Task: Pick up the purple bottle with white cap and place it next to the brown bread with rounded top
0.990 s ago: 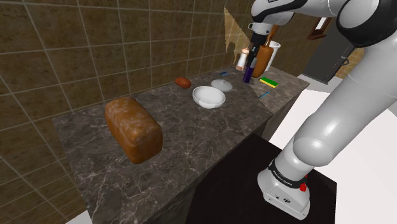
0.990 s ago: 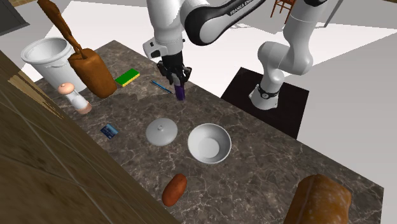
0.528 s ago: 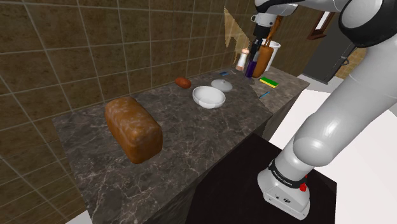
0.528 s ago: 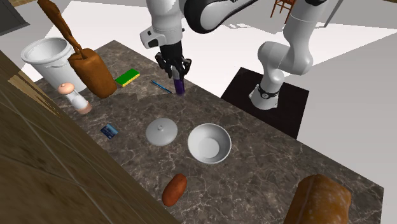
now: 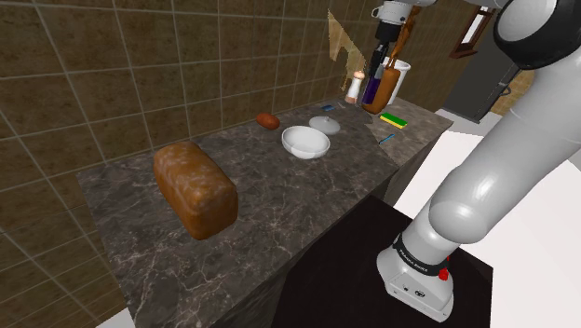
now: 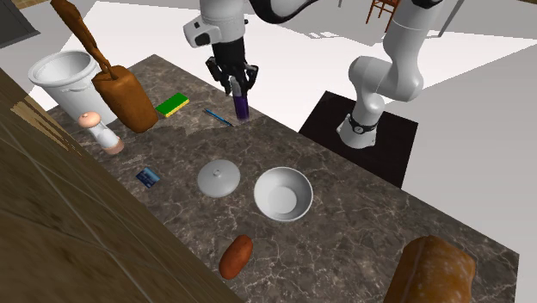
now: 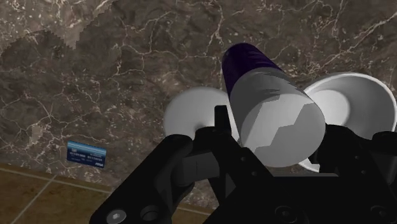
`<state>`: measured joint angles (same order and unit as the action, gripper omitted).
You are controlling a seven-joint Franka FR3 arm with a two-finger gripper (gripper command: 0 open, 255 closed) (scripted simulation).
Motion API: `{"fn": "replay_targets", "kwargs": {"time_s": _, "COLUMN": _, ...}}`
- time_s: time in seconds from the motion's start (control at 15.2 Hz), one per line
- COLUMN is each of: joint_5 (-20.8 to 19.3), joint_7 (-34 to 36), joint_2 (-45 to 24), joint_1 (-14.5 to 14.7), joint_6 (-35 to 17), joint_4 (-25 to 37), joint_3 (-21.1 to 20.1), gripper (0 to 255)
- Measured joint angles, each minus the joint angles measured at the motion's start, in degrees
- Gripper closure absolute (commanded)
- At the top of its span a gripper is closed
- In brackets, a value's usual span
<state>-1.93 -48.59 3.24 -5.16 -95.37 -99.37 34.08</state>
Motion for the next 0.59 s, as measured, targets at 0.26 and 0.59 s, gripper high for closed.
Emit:
{"fn": "replay_targets", "kwargs": {"time_s": 0.26, "joint_5": -0.03, "joint_7": 0.58, "joint_2": 0.11, "joint_1": 0.31, "joint_6": 2.11, "joint_4": 2.0, "joint_3": -0.36, "gripper": 255}}
{"fn": "replay_targets", "kwargs": {"time_s": 0.59, "joint_5": -1.17, "joint_7": 7.72, "joint_2": 3.21, "joint_1": 3.31, "joint_6": 2.06, "joint_4": -0.9, "joint_3": -4.34, "gripper": 255}}
